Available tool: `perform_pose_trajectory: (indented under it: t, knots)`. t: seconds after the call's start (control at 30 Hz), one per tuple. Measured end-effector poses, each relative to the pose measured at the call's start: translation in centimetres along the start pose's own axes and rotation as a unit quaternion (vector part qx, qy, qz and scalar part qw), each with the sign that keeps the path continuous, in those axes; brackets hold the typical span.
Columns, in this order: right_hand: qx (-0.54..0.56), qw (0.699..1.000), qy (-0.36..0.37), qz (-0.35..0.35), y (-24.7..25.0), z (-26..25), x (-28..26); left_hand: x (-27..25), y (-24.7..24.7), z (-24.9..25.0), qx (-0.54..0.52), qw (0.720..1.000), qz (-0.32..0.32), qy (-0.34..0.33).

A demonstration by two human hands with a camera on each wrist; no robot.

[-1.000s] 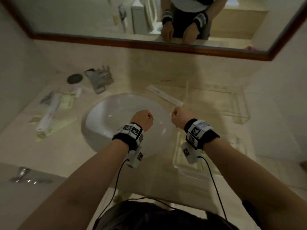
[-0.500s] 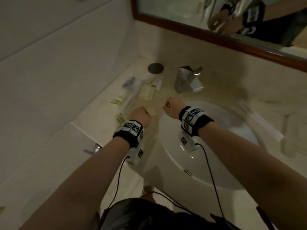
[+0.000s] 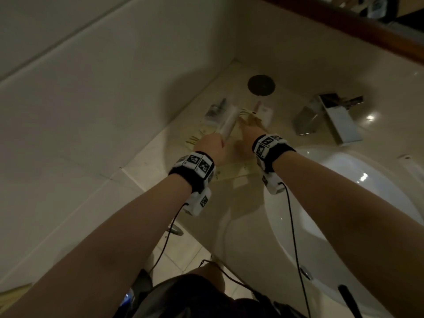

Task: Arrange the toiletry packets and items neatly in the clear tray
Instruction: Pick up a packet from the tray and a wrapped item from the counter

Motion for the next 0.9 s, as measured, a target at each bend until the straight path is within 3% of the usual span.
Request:
perform_pose_trajectory:
  t: [0.23, 0.37, 0.43, 0.5, 0.53, 0.6, 0.67, 0.8, 0.9]
  knots:
    - [-0.041, 0.999, 0.018, 0.031, 0.5, -1.0, 0.1, 0.4, -0.8, 0.1, -0.016, 1.0, 0.009, -0.005]
    - [0.131, 0.983, -0.016, 0.13, 4.1, 0.4, -2.0, -0.2, -0.3, 0.2, -0.063, 0.997, 0.034, 0.005]
    - [0.333, 0.922, -0.063, 0.186, 5.8, 2.5, -4.0, -0.5, -0.1, 0.3, -0.117, 0.992, 0.04, 0.016]
    - [0.556, 0.807, -0.091, 0.177, 5.7, 3.8, -5.7, -0.7, 0.0, 0.3, -0.191, 0.98, 0.043, 0.024]
    - [0.622, 0.76, -0.096, 0.164, 5.6, 4.3, -6.7, -1.0, 0.2, 1.0, -0.23, 0.972, 0.047, 0.017]
    - [0.688, 0.708, -0.097, 0.128, 5.1, 5.1, -8.6, -1.9, 0.8, 2.7, -0.301, 0.951, 0.066, -0.005]
    - [0.709, 0.691, -0.095, 0.106, 4.4, 6.0, -10.3, -2.9, 1.4, 4.6, -0.343, 0.935, 0.082, -0.034]
    - [0.733, 0.667, -0.089, 0.103, 2.6, 10.0, -15.5, -5.4, 0.2, 10.5, -0.329, 0.937, 0.05, -0.104]
    - [0.702, 0.695, -0.1, 0.117, 1.4, 14.5, -20.2, -7.2, -2.2, 14.8, -0.283, 0.948, 0.037, -0.139]
Point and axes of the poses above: each hand's wrist, its own x-axis towards the middle knuckle, its own y-axis out of the back of the hand, z = x × y, the point moved 9 cm from there along x, towards the middle knuckle
